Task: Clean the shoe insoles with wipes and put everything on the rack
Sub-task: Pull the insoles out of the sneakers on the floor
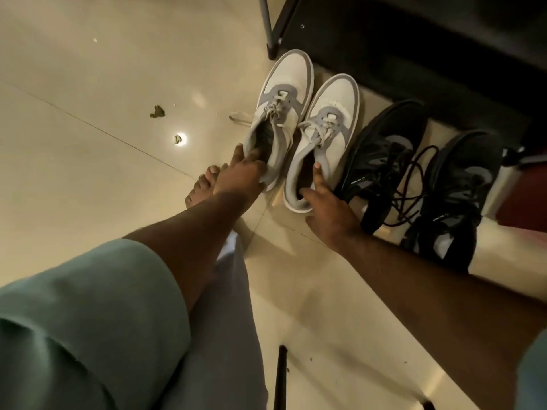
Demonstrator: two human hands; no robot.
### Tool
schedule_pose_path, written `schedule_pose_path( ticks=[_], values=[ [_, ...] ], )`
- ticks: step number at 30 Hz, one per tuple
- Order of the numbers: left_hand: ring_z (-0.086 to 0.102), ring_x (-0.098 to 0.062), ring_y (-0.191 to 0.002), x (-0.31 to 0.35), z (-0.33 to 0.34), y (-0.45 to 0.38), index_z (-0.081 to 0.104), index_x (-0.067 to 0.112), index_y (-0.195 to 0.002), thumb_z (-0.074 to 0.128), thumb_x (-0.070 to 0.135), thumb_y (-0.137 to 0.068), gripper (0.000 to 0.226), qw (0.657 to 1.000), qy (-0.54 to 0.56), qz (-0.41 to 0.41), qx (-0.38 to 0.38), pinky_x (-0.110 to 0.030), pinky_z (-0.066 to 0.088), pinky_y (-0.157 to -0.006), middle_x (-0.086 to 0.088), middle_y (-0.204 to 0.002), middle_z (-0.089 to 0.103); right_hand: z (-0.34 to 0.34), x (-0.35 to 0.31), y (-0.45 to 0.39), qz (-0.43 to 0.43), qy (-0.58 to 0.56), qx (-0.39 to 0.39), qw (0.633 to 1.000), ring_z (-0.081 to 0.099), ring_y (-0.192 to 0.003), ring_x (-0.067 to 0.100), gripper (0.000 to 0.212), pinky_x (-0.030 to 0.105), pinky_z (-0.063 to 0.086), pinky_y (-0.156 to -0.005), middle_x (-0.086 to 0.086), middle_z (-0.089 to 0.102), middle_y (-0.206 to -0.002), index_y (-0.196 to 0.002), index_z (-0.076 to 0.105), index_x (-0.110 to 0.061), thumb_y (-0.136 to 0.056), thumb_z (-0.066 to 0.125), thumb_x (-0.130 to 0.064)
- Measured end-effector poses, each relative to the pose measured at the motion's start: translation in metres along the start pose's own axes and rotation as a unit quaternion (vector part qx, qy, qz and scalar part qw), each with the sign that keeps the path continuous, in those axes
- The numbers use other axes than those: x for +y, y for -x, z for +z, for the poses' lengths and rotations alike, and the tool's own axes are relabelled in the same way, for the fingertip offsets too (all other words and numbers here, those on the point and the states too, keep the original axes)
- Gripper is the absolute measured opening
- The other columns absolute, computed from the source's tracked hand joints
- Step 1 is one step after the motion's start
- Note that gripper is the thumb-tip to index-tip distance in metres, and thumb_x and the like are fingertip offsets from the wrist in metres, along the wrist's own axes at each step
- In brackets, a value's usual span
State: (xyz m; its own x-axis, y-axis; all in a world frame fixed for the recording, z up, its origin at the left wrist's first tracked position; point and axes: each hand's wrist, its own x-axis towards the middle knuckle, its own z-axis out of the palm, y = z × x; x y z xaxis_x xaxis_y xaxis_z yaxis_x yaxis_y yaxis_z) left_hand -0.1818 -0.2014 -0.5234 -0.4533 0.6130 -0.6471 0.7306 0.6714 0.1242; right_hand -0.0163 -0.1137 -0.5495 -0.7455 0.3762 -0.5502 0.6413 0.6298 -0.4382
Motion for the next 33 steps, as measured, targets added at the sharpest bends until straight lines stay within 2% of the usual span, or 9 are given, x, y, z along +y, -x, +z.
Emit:
schedule_pose_path(
  ticks=[3,6,10,13,16,21,24,28,33],
  values=[
    [0.028,-0.038,-0.142,0.026,-0.02,0.017,0.05,0.018,-0.14,0.061,0.021,-0.096,0.045,0.997,-0.044,-0.053,-0.019,-0.055,0.032,-0.109,-0.012,-0.153,0.035,-0.029,0.001,0.016,0.003,-0.041,0.011,0.999,0.05,-0.122,0.029,0.033,0.033,0.046,-0.09,0.0,0.012,-0.158,-0.112,0.055,-0.021,-0.082,0.062,-0.011],
    [0.05,-0.032,-0.121,0.058,-0.045,0.038,0.057,0.016,-0.125,0.054,0.025,-0.097,0.029,0.999,-0.026,-0.037,0.018,-0.049,0.043,-0.098,-0.007,-0.128,0.057,-0.081,0.005,0.045,0.0,-0.079,0.053,0.995,0.055,-0.109,0.027,0.014,0.035,0.047,-0.087,0.003,0.053,-0.124,-0.093,0.059,-0.016,-0.081,0.067,-0.017],
    [0.058,-0.029,-0.115,0.129,-0.097,0.073,0.06,0.02,-0.121,0.05,0.028,-0.096,0.028,0.994,-0.035,0.06,0.086,-0.044,0.047,-0.096,-0.005,-0.124,0.062,-0.161,0.014,0.1,0.024,-0.077,0.117,0.99,0.057,-0.091,0.023,0.013,0.039,0.048,-0.08,0.003,0.061,-0.095,-0.084,0.061,-0.014,-0.086,0.063,-0.026],
    [0.06,-0.029,-0.106,0.188,-0.141,0.105,0.06,0.016,-0.112,0.045,0.023,-0.098,0.022,0.982,0.005,0.119,0.148,-0.039,0.047,-0.083,-0.008,-0.114,0.063,-0.219,0.018,0.145,0.041,-0.099,0.182,0.977,0.058,-0.08,0.019,0.013,0.035,0.048,-0.073,0.001,0.059,-0.086,-0.082,0.062,-0.015,-0.088,0.061,-0.026],
    [0.061,-0.032,-0.097,0.24,-0.175,0.131,0.064,0.011,-0.097,0.049,0.018,-0.094,0.017,0.948,0.163,0.156,0.223,-0.04,0.05,-0.078,-0.011,-0.102,0.065,-0.27,0.026,0.188,0.029,-0.134,0.292,0.947,0.058,-0.077,0.016,0.008,0.031,0.047,-0.071,0.001,0.062,-0.085,-0.081,0.066,-0.013,-0.085,0.065,-0.02],
    [0.062,-0.032,-0.099,0.293,-0.211,0.133,0.067,0.013,-0.112,0.066,0.026,-0.09,0.026,0.879,0.373,0.088,0.284,-0.038,0.051,-0.084,-0.013,-0.11,0.063,-0.329,0.05,0.211,0.047,-0.179,0.401,0.897,0.057,-0.081,0.008,0.008,0.014,0.036,-0.069,-0.004,0.064,-0.091,-0.088,0.069,-0.017,-0.086,0.067,-0.025],
    [0.049,-0.036,-0.12,0.304,-0.231,0.114,0.051,0.014,-0.136,0.072,0.036,-0.086,0.059,0.896,0.331,0.038,0.294,-0.045,0.044,-0.1,-0.014,-0.133,0.048,-0.356,0.067,0.199,0.107,-0.242,0.414,0.871,0.058,-0.087,0.01,0.024,0.015,0.038,-0.069,-0.002,0.062,-0.098,-0.105,0.067,-0.015,-0.085,0.068,-0.028],
    [0.036,-0.037,-0.135,0.326,-0.256,0.083,0.024,0.021,-0.152,0.073,0.05,-0.082,0.091,0.935,0.213,0.044,0.28,-0.047,0.035,-0.106,-0.016,-0.146,0.038,-0.394,0.095,0.156,0.196,-0.317,0.411,0.832,0.057,-0.089,0.014,0.044,0.022,0.047,-0.069,-0.003,0.057,-0.102,-0.119,0.056,-0.017,-0.081,0.071,-0.034],
    [0.033,-0.038,-0.136,0.354,-0.273,0.041,-0.003,0.034,-0.156,0.065,0.068,-0.076,0.111,0.964,0.144,0.017,0.225,-0.047,0.03,-0.107,-0.019,-0.15,0.033,-0.415,0.116,0.113,0.252,-0.23,0.374,0.863,0.045,-0.122,0.032,0.074,0.046,0.049,-0.088,0.007,0.044,-0.134,-0.136,0.035,-0.026,-0.074,0.067,-0.052]
  ],
)
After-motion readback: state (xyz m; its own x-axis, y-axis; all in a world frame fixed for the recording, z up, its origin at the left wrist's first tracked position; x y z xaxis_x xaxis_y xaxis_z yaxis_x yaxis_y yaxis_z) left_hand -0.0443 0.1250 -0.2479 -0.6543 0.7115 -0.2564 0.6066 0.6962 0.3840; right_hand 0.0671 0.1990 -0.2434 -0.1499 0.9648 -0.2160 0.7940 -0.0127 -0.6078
